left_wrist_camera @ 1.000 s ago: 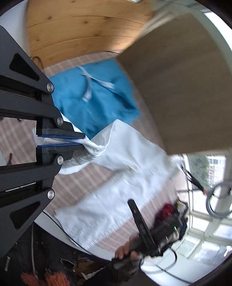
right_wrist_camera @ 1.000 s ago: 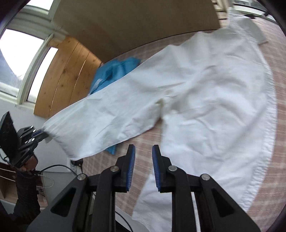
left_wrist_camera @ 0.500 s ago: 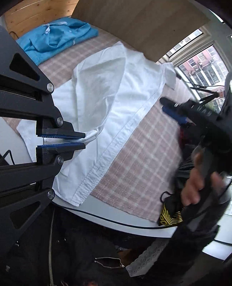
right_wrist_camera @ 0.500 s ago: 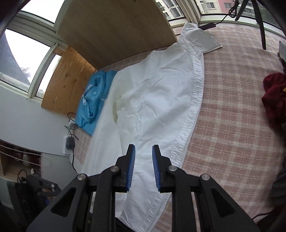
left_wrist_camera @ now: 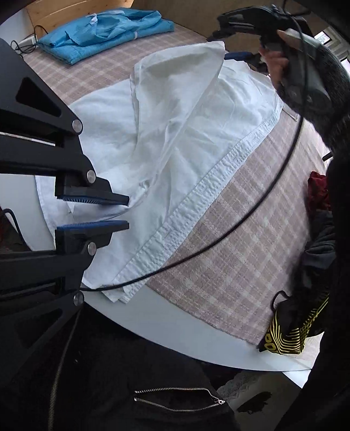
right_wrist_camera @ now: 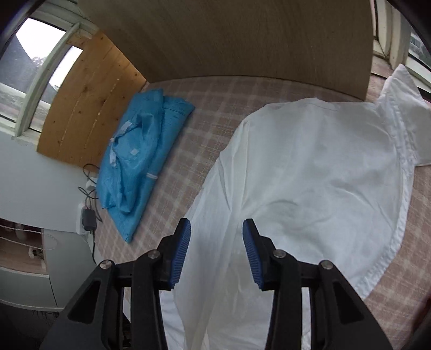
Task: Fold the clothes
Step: 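Carry the sleeve cuff with the left gripper across the white shirt body, then lay the sleeve on the shirt and open the left gripper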
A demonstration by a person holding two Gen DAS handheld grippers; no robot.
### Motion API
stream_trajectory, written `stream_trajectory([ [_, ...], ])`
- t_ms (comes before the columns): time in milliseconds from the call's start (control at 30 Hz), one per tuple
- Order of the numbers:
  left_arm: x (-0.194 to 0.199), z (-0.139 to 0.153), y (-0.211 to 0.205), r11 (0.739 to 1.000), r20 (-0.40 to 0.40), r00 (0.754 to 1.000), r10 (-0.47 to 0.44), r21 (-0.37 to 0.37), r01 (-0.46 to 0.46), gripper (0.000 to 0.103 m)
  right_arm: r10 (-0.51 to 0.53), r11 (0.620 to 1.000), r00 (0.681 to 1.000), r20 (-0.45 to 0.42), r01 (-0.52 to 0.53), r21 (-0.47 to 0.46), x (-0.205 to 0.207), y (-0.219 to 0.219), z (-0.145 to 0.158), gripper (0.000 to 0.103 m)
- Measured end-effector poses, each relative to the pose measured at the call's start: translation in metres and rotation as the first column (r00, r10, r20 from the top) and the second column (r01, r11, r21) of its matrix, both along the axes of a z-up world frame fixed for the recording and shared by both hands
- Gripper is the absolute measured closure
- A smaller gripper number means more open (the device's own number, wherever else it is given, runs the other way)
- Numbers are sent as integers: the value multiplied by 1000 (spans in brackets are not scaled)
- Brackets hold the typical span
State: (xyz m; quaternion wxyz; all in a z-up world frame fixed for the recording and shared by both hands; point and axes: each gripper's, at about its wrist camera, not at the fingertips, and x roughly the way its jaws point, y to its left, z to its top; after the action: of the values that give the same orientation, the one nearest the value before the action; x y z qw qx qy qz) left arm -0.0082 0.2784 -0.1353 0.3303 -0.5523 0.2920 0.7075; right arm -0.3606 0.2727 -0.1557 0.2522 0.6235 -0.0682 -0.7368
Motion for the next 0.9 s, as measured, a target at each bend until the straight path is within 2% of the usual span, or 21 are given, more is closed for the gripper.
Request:
stream_trajectory([
  [100, 6, 2, -3, 999, 29, 999, 28, 38, -29, 79, 15, 978, 999, -40, -6, 210, -3, -8, -16, 63],
  [167, 13, 9, -16, 997, 25, 998, 58, 58, -60, 74, 14, 966, 999, -53, 1, 260, -2, 3, -18, 63],
  [200, 16, 14, -26, 994, 31, 997, 77, 71, -79, 73, -1, 971, 999, -37, 10, 238, 0, 13, -16, 63],
  [333, 20, 24, -71, 973, 28, 976, 218, 78, -219, 70, -34, 999, 999, 12, 33, 39, 26, 61, 4, 63],
  [433, 18, 20, -101, 943, 31, 945, 326, 63, -328, 70, 2, 994, 1000, 26, 1, -113, 74, 84, 23, 59],
  [500, 16, 16, -112, 923, 21, 925, 380, 59, -381, 70, 46, 989, 999, -12, -47, -140, 114, 91, 29, 53],
  [600, 10, 12, -121, 885, 27, 890, 455, 101, -455, 70, 76, 994, 994, -75, -82, -78, 165, 96, 26, 52],
  [733, -14, 5, -117, 809, 123, 839, 531, 221, -544, 70, 78, 994, 997, -16, -79, -80, 197, 111, -3, 52],
  [800, -30, -3, -109, 778, 154, 818, 554, 251, -575, 69, 74, 995, 997, 11, -73, -69, 206, 113, -17, 52],
  [900, -50, -22, -94, 722, 256, 768, 587, 263, -639, 68, 72, 996, 997, 29, -70, -55, 219, 115, -30, 52],
])
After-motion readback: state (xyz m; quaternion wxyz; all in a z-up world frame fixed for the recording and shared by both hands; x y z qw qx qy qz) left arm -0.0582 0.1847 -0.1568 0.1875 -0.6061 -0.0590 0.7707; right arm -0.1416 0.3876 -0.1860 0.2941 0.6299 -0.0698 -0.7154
